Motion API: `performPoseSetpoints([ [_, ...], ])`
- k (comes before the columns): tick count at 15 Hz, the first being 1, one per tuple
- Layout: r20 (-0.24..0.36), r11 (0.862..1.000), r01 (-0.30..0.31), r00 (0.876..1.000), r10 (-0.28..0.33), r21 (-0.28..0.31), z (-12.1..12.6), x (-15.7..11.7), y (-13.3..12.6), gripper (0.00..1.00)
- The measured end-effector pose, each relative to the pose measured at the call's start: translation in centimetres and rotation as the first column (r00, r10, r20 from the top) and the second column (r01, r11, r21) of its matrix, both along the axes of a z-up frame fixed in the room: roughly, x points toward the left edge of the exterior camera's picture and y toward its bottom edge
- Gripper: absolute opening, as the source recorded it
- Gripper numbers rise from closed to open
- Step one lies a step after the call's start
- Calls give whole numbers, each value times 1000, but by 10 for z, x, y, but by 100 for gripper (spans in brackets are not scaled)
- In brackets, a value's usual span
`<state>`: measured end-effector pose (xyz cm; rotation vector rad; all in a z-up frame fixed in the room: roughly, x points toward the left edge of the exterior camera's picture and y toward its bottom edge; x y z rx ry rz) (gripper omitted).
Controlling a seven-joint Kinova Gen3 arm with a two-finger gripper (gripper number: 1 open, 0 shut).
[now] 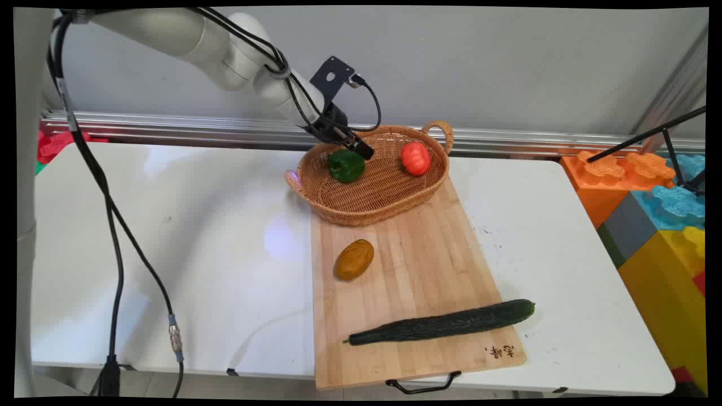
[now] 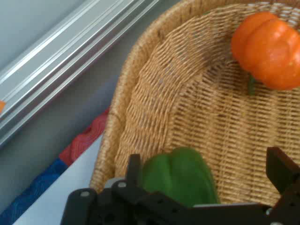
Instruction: Pick up the potato from the cutting board
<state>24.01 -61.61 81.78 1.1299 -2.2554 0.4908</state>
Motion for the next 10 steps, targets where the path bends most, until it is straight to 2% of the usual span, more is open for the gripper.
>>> performPoseSetpoints([
  [5, -28, 1000, 15, 999, -16, -7, 17, -7, 19, 100],
  [10, -52, 1000, 29, 998, -28, 7, 44, -9, 65, 100],
])
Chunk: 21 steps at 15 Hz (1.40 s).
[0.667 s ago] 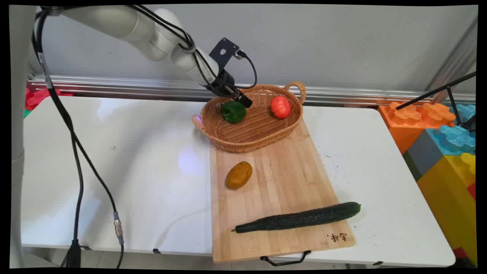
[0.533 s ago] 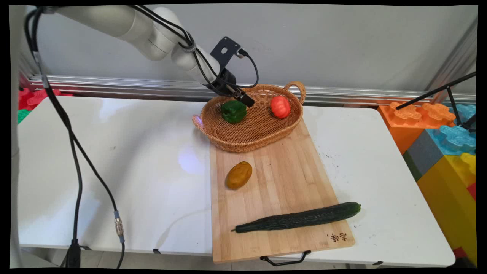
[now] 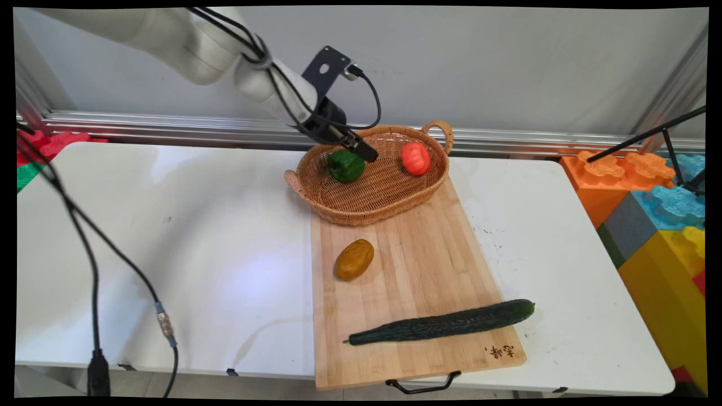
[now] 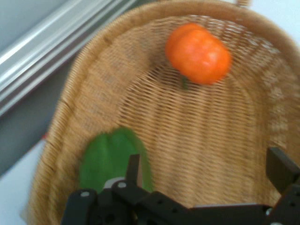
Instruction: Pick up the potato from the cutting board
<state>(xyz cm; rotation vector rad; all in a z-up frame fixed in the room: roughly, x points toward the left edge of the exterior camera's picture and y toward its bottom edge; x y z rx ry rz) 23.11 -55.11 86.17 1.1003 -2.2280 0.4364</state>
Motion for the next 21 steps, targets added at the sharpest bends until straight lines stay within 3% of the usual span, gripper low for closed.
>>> performPoseSetpoints([
  [5, -9, 990, 23, 1000, -22, 141, 13, 12, 90, 100],
  [11, -14, 967, 44, 999, -41, 253, 5, 21, 148, 100],
  [15, -22, 965, 47, 999, -43, 259, -11, 19, 159, 100],
  [21, -42, 965, 66, 997, -58, 252, -48, 2, 152, 100],
])
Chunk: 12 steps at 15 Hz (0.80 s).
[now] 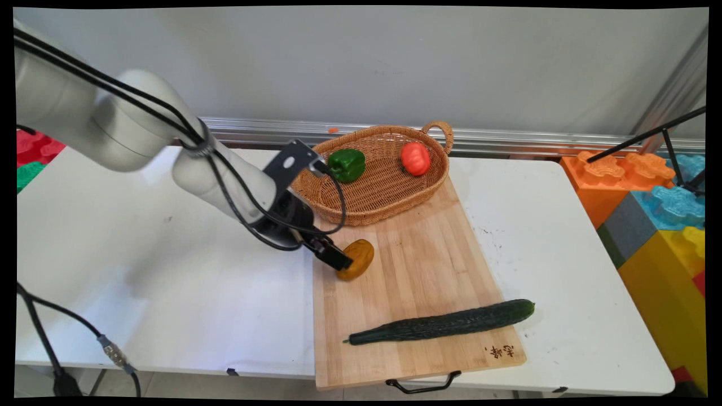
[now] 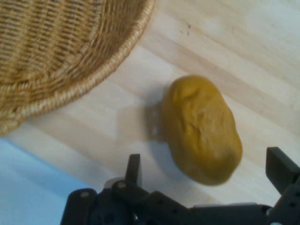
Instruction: Pick up the potato from the cutting board
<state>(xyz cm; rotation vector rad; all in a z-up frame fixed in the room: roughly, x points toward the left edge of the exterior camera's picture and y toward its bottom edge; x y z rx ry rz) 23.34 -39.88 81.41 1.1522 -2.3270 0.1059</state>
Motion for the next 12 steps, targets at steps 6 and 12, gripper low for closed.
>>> performPoseSetpoints([
  [6, -27, 1000, 9, 1000, -9, -8, -34, -18, -11, 100],
  [12, -25, 999, 29, 999, -30, -27, -51, -27, -15, 0],
])
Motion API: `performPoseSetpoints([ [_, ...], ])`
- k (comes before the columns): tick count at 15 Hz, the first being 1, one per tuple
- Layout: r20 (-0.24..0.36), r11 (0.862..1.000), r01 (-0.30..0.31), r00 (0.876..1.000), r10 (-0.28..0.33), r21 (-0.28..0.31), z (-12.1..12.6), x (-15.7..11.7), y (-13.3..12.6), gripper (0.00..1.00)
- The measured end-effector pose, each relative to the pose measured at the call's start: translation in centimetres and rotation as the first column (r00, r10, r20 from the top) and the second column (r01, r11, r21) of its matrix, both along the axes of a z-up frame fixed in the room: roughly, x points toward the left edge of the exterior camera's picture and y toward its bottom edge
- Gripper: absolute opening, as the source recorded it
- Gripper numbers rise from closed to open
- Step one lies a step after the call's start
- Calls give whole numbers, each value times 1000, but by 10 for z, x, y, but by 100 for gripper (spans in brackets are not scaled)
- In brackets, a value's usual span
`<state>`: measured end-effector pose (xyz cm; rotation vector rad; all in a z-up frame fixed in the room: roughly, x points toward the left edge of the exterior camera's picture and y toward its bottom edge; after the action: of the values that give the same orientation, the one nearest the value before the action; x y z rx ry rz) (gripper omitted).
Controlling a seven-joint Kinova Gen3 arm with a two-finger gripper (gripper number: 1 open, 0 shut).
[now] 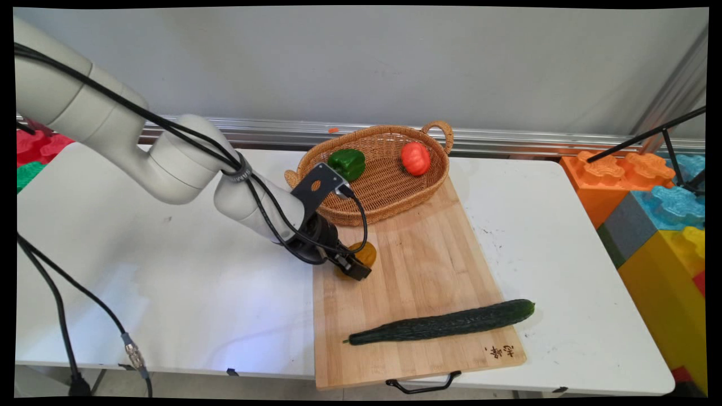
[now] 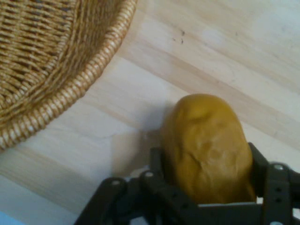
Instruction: Place the picked object in the vegetable basket
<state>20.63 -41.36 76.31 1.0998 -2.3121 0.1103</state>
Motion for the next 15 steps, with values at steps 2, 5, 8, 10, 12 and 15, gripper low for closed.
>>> performPoseSetpoints([
  [2, 6, 1000, 4, 1000, -4, -13, -2, 0, 0, 0],
  [5, 1, 999, 21, 1000, -21, -27, 3, 1, 1, 0],
  [8, -18, 998, 54, 998, -54, -41, 16, 0, 3, 0],
  [10, -34, 994, 85, 996, -87, -67, 30, -2, 3, 0],
  [12, -48, 987, 121, 991, -127, -110, 49, -4, 0, 0],
  [15, -52, 962, 172, 981, -187, -212, 86, -1, -15, 0],
])
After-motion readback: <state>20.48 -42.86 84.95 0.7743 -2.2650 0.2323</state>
